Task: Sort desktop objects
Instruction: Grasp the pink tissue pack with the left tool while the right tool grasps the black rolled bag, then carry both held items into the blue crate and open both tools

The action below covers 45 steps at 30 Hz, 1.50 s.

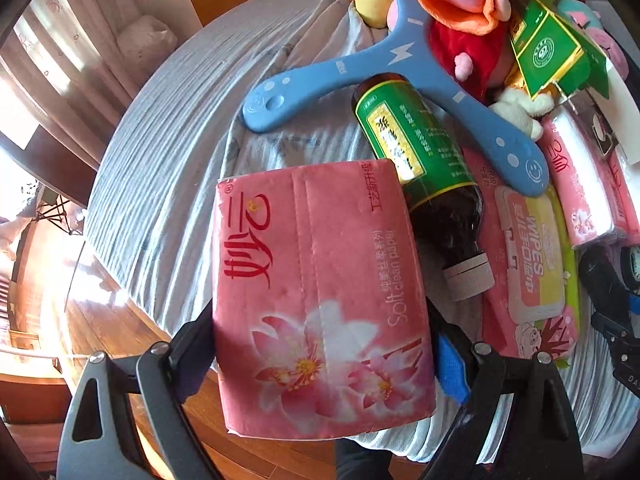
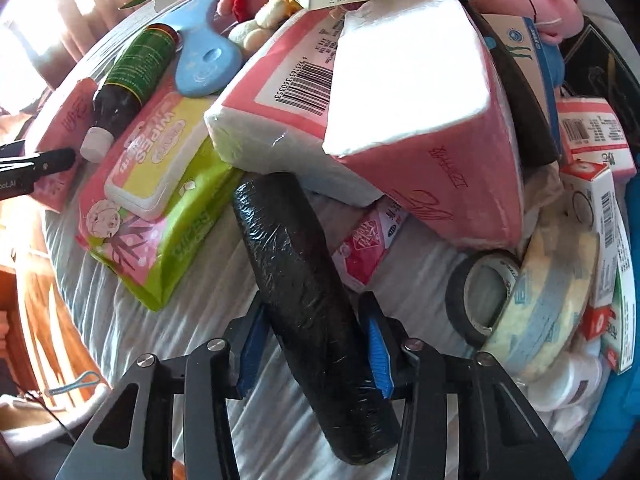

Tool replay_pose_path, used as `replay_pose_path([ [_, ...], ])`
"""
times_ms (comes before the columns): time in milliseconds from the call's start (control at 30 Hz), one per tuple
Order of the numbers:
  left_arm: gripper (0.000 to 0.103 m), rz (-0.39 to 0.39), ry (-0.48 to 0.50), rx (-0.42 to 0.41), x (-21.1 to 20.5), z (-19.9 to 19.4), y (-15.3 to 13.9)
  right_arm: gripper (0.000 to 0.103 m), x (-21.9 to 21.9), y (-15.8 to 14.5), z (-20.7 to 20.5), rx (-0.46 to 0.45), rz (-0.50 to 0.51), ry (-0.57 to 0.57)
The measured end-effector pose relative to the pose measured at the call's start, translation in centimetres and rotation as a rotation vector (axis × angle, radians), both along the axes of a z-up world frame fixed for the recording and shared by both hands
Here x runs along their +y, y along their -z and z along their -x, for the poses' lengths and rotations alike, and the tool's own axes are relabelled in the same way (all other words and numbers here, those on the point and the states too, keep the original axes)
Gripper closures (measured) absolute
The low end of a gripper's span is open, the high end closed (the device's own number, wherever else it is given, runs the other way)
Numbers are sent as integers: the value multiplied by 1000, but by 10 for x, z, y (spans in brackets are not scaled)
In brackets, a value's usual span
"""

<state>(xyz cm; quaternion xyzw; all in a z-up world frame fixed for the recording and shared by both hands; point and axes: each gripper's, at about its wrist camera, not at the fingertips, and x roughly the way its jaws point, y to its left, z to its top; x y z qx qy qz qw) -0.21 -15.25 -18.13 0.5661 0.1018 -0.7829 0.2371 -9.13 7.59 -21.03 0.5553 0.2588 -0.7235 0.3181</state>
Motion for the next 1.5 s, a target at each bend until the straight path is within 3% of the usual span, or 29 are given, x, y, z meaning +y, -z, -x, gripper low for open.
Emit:
replay_pose_path([
  [100,12,50,4,52,1,-5,-26,65,5,-11,-7,-10,44,24],
  [333,12,84,61,206,20,-17,-93,66,36,-77,-7,37,219,149],
  [500,12,101,174,323,50,-11,-136,66,62,-142,-13,168,331,253],
  [833,12,108,500,528,177,46,-224,66,164,-279,-15,475,436,448],
  [1100,12,10,709,677,310,85,-298,66,280,-363,-24,693,417,612],
  [1233,12,-32,807,724,384,97,-330,66,345,-385,-21,776,330,694],
  [1367,12,-70,897,728,455,119,-352,66,408,-388,-2,760,271,754],
  [1500,12,-91,953,661,517,143,-358,66,464,-380,26,693,227,780],
])
